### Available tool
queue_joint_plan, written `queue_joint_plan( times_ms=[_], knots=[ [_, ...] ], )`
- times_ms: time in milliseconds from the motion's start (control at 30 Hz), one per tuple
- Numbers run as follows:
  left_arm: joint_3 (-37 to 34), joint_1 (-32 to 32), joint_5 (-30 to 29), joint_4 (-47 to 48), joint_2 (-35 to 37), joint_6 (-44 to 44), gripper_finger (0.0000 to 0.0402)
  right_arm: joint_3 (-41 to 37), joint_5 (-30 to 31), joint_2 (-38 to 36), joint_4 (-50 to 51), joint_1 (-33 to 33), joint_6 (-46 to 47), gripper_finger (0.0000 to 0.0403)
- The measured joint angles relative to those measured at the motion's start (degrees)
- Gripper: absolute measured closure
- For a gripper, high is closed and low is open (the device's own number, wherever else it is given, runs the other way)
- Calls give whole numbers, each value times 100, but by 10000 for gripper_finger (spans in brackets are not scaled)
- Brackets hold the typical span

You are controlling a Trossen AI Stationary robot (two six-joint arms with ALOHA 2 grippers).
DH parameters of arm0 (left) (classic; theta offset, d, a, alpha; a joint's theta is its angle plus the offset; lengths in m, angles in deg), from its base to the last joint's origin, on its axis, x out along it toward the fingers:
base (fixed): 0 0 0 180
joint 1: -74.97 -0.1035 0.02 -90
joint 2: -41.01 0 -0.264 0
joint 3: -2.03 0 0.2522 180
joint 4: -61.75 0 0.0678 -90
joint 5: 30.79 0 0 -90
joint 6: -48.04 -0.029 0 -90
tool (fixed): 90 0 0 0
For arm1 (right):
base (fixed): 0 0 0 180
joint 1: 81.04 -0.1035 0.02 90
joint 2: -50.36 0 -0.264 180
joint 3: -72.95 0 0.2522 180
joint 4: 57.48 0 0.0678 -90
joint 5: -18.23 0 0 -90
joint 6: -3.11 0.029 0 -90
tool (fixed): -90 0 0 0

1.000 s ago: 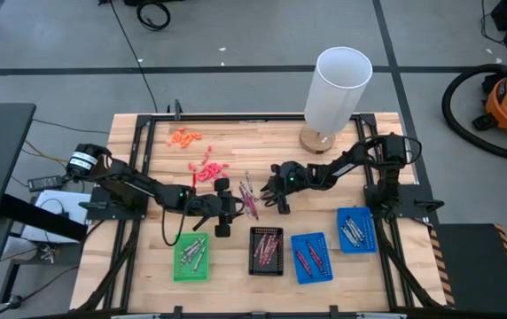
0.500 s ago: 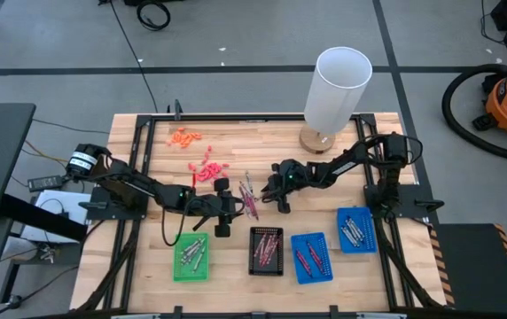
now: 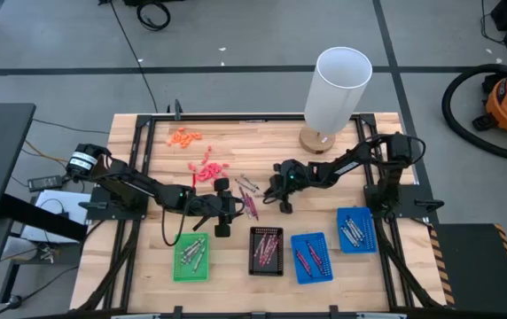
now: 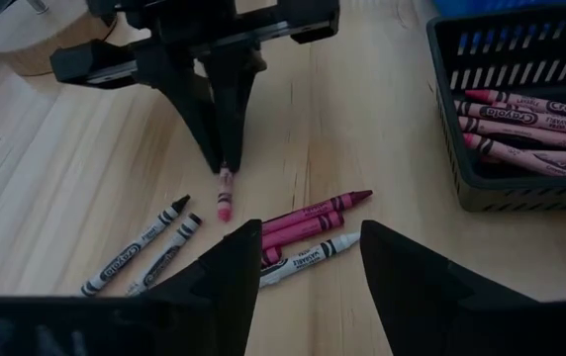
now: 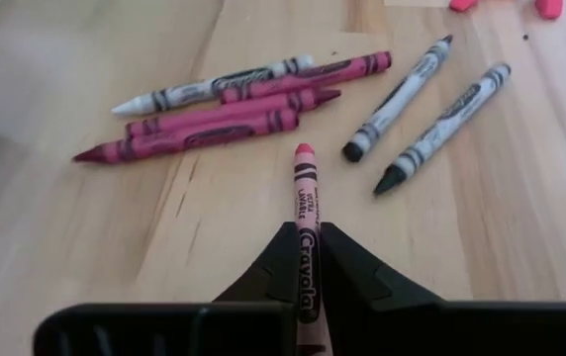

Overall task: Sort crayons
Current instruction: Put the pink crayon into the black bin

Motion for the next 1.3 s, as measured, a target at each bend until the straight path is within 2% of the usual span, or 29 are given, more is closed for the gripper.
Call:
queue_joint_plan(
  times_ms=[300, 533, 633, 767, 1033, 1300],
  knots=[
    [-1, 0, 2, 2, 0, 2, 217, -12, -90, -773, 672, -324, 82, 361],
    [0, 0, 2, 0, 0, 0, 217, -5, -458, -1382, 488, -1005, -196, 361],
    [0, 0, 1, -2, 0, 0, 217, 16, -554, -1382, 275, -1307, -268, 361],
    [0, 0, 2, -6, -2, 0, 217, 322, -736, -1251, 504, -1623, -209, 361],
    [-2, -55, 0, 5, -2, 9, 217, 1292, -458, -1035, 2196, -2146, -436, 361],
    [-2, -178, 4, 155, -4, 11, 217, 1537, -233, -794, 2538, -2425, -518, 357]
  ],
)
